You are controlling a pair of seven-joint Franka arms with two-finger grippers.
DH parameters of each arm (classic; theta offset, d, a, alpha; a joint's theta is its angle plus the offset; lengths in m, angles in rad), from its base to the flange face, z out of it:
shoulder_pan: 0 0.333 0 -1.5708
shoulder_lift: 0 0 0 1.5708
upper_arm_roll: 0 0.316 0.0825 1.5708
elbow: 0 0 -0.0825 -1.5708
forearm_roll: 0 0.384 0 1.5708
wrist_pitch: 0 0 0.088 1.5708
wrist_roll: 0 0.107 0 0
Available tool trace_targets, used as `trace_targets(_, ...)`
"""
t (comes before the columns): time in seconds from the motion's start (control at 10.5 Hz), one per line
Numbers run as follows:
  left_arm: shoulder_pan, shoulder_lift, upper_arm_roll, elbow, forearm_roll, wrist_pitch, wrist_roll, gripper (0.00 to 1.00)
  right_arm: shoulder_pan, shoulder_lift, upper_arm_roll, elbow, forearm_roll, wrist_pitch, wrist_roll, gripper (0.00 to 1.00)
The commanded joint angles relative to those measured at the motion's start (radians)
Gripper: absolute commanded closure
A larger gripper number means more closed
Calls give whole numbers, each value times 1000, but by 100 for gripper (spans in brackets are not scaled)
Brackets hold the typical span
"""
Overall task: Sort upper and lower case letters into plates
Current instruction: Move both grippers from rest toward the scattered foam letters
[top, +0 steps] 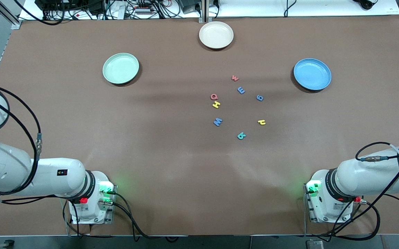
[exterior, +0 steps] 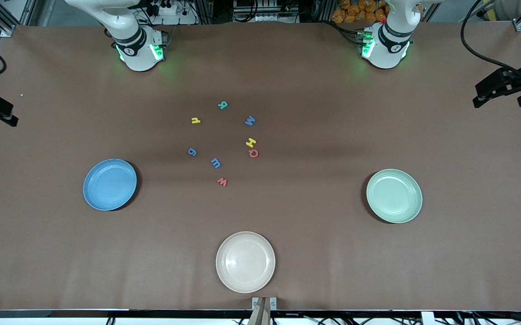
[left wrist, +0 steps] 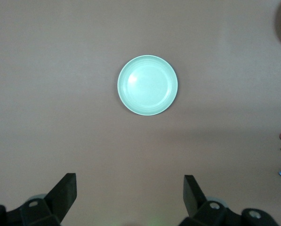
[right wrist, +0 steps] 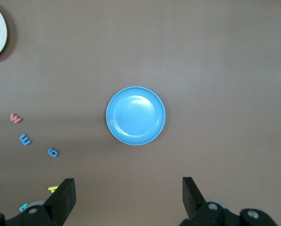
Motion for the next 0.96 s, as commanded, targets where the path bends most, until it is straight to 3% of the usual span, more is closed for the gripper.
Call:
trace_targets(0.0,-12,41,-78,-5,-18,50,-80,0,63,93,2,21,-14,30,9,0)
trace_targets(0.1,-25,62,-126,-11,-10,79,-196,0,68,116,2,21,-7,72,7,0)
trace_targets(0.29,-100,121,-140,-12,-9,143,-347,0,88,186,4,21,-3,151,9,0)
trace_targets(0.48,-116,183,-217,-15,-6,203,-488,0,149,275,4,21,-9,235,12,0)
trace_targets(0.86,-268,259,-231,-63,17,291,-841,0,174,330,4,11,-5,291,-7,0)
